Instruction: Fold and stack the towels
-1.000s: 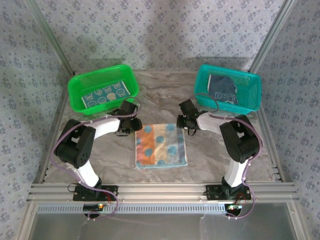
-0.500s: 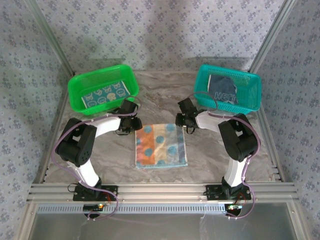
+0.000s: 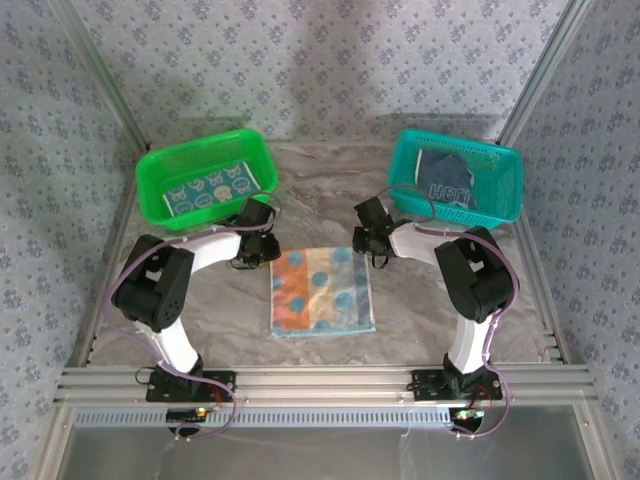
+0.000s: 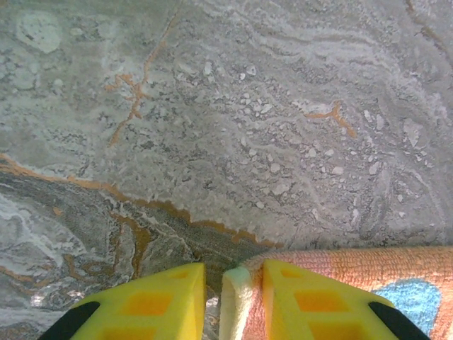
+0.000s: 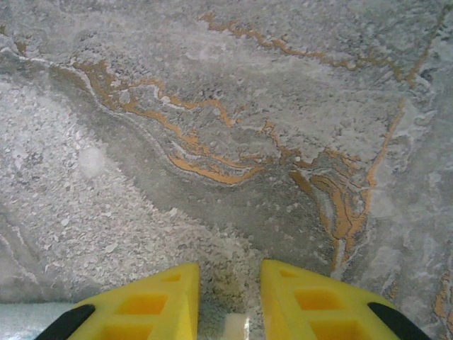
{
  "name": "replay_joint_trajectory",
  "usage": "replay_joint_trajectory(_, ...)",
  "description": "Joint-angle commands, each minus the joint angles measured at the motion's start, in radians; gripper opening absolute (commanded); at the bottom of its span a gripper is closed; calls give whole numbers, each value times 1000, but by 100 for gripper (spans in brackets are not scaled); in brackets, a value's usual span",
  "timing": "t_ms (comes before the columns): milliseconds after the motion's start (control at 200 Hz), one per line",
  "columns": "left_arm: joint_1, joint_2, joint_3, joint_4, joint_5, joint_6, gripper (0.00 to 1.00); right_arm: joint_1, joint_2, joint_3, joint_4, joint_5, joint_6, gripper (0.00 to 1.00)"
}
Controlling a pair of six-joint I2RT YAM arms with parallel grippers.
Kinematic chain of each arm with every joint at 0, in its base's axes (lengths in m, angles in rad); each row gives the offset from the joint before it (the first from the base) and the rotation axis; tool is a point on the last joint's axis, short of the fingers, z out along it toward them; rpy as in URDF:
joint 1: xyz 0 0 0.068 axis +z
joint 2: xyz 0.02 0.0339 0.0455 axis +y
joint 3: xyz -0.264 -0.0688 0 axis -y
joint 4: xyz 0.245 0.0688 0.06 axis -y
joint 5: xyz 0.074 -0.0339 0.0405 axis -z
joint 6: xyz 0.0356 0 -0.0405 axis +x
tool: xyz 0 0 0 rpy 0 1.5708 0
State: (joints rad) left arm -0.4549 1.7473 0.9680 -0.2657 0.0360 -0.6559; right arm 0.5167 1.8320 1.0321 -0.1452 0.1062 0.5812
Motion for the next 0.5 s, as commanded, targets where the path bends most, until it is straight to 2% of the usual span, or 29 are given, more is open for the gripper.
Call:
replay_joint_trajectory(0, -25, 61, 18, 83, 44, -12, 27, 29, 21, -20, -12, -18, 37, 29)
replay_joint_trajectory(360, -45, 62, 48, 59, 24, -6, 27, 57, -12, -14, -38, 13, 40, 28)
replay_joint_trajectory(435, -53, 60, 60, 49, 13, 1, 27, 54, -14, -9, -46, 19, 40, 25)
replay_joint_trajectory(495, -58, 63, 70, 34, 0, 6, 22, 54, -14, -7, -50, 22, 40, 25)
